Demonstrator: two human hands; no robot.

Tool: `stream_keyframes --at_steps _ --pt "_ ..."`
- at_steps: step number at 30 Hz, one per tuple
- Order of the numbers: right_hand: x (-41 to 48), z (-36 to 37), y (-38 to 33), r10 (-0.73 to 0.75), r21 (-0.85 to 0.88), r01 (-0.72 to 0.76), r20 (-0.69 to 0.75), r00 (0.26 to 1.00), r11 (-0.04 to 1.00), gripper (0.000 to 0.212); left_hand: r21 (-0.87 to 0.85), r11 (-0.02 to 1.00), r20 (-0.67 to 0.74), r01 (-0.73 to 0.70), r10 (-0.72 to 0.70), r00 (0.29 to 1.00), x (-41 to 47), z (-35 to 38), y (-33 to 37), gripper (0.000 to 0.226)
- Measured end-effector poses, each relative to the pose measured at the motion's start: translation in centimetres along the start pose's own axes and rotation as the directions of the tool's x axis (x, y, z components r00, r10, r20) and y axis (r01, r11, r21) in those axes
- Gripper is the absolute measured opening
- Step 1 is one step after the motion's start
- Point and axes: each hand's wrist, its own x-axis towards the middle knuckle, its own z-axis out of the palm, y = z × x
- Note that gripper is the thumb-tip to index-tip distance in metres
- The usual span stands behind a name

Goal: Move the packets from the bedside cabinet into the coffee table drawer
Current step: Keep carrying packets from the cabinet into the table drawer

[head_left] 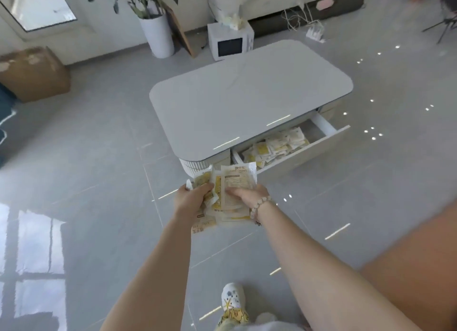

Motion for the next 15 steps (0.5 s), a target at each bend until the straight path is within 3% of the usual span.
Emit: stream_keyframes --at_steps 7,13,15 --pt "2.0 -2.8 -0.3 0.033 0.145 -0.016 -0.113 0.993 0.989 0.046 0.127 0.992 0.107 0.007 -0.021 0.994 3.4 4.7 1.3 0.037" --pt "3.9 -7.6 1.4 0.084 0.241 -0.019 -0.26 0.962 0.97 0.089 0.251 0.968 0.207 -0.012 -0.041 0.977 3.2 10.7 1.5 0.049" --pt "4.5 -9.2 1.5 0.088 0.264 -0.009 -0.291 0.953 0.964 0.092 0.274 0.961 0.236 -0.029 -0.038 0.971 3.0 12.7 1.8 0.057"
